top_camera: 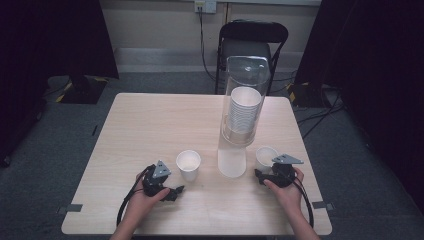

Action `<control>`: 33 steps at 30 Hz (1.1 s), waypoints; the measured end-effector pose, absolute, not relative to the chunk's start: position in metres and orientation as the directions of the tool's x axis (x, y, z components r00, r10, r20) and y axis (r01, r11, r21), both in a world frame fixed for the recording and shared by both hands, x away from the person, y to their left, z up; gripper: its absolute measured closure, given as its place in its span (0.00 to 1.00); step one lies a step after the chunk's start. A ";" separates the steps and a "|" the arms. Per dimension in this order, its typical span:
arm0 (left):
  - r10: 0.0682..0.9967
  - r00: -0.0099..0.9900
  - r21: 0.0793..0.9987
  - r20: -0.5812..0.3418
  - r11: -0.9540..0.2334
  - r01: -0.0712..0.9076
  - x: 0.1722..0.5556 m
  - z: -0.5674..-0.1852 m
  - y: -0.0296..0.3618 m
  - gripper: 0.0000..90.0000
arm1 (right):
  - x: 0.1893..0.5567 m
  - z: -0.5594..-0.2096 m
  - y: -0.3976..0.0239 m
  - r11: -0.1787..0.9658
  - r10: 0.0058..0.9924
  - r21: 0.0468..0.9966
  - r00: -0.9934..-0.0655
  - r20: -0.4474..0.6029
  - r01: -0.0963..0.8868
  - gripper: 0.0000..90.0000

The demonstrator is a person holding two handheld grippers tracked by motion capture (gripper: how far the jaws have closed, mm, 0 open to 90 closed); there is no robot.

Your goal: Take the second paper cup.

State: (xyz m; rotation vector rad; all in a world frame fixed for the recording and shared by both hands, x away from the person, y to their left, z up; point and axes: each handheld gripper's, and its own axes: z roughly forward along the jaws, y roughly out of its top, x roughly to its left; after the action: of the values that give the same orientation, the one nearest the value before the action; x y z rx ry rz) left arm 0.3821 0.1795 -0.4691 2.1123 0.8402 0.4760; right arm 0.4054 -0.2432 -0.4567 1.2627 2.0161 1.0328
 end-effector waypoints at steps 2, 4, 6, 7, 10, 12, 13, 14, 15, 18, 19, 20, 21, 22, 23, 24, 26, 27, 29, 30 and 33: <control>0.704 0.709 0.789 0.050 -0.463 0.404 0.382 -0.469 0.179 0.14 | 0.404 -0.457 -0.248 0.257 0.912 0.824 -0.409 -0.034 0.506 0.17; 0.704 0.709 0.789 0.049 -0.462 0.404 0.382 -0.469 0.179 0.14 | 0.401 -0.457 -0.253 0.256 0.916 0.817 -0.400 -0.035 0.516 0.16; 0.704 0.709 0.789 0.049 -0.462 0.404 0.382 -0.469 0.179 0.14 | 0.399 -0.456 -0.254 0.271 0.916 0.811 -0.397 -0.052 0.519 0.16; 0.704 0.709 0.789 0.049 -0.462 0.404 0.382 -0.469 0.179 0.14 | 0.398 -0.456 -0.255 0.279 0.914 0.807 -0.402 -0.057 0.520 0.16; 0.703 0.709 0.789 0.050 -0.463 0.404 0.382 -0.469 0.180 0.14 | 0.395 -0.455 -0.256 0.281 0.910 0.801 -0.412 -0.047 0.529 0.16; 0.704 0.709 0.789 0.049 -0.462 0.405 0.382 -0.469 0.179 0.14 | 0.395 -0.454 -0.257 0.284 0.907 0.799 -0.419 -0.045 0.529 0.16; 0.705 0.708 0.790 0.047 -0.460 0.405 0.382 -0.469 0.179 0.14 | 0.391 -0.452 -0.258 0.299 0.901 0.796 -0.431 -0.053 0.527 0.16; 0.705 0.708 0.791 0.047 -0.459 0.405 0.382 -0.469 0.179 0.14 | 0.389 -0.452 -0.259 0.303 0.897 0.794 -0.440 -0.051 0.526 0.16; 0.704 0.708 0.790 0.048 -0.461 0.405 0.382 -0.469 0.179 0.14 | 0.387 -0.451 -0.260 0.312 0.893 0.795 -0.447 -0.057 0.521 0.15; 0.704 0.709 0.789 0.049 -0.462 0.405 0.382 -0.469 0.179 0.14 | 0.380 -0.448 -0.265 0.300 0.891 0.798 -0.453 -0.038 0.523 0.16; 0.704 0.709 0.789 0.049 -0.462 0.404 0.382 -0.469 0.179 0.14 | 0.379 -0.447 -0.267 0.298 0.889 0.800 -0.456 -0.034 0.520 0.16; 0.704 0.709 0.789 0.049 -0.462 0.404 0.382 -0.469 0.179 0.14 | 0.379 -0.447 -0.267 0.298 0.889 0.800 -0.456 -0.034 0.520 0.16; 0.704 0.709 0.789 0.049 -0.463 0.404 0.382 -0.469 0.180 0.14 | 0.377 -0.446 -0.269 0.304 0.884 0.801 -0.466 -0.035 0.517 0.16; 0.704 0.709 0.789 0.050 -0.462 0.404 0.382 -0.469 0.179 0.14 | 0.374 -0.446 -0.272 0.308 0.877 0.800 -0.479 -0.030 0.514 0.16; 0.704 0.709 0.789 0.049 -0.463 0.404 0.382 -0.469 0.179 0.14 | 0.372 -0.446 -0.273 0.306 0.876 0.802 -0.482 -0.026 0.513 0.16; 0.704 0.709 0.789 0.049 -0.463 0.405 0.382 -0.469 0.180 0.14 | 0.370 -0.447 -0.275 0.307 0.874 0.801 -0.484 -0.024 0.514 0.16; 0.704 0.709 0.788 0.049 -0.463 0.405 0.382 -0.469 0.180 0.14 | 0.366 -0.448 -0.278 0.312 0.872 0.799 -0.489 -0.026 0.514 0.16; 0.703 0.709 0.789 0.049 -0.463 0.404 0.382 -0.469 0.179 0.14 | 0.364 -0.448 -0.279 0.313 0.868 0.800 -0.496 -0.022 0.512 0.16; 0.704 0.709 0.789 0.049 -0.463 0.405 0.382 -0.469 0.180 0.14 | 0.360 -0.448 -0.282 0.324 0.862 0.799 -0.507 -0.028 0.506 0.16; 0.704 0.708 0.789 0.049 -0.462 0.405 0.382 -0.469 0.179 0.14 | 0.358 -0.448 -0.284 0.325 0.861 0.799 -0.508 -0.029 0.506 0.16; 0.704 0.709 0.789 0.049 -0.462 0.404 0.382 -0.469 0.179 0.14 | 0.353 -0.449 -0.289 0.327 0.863 0.798 -0.504 -0.033 0.507 0.16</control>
State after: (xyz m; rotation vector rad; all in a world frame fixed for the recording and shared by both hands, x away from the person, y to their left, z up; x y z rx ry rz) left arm 0.3820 0.1795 -0.4692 2.1121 0.8411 0.4763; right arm 0.3531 -0.2890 -0.4488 1.2048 2.1404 1.0410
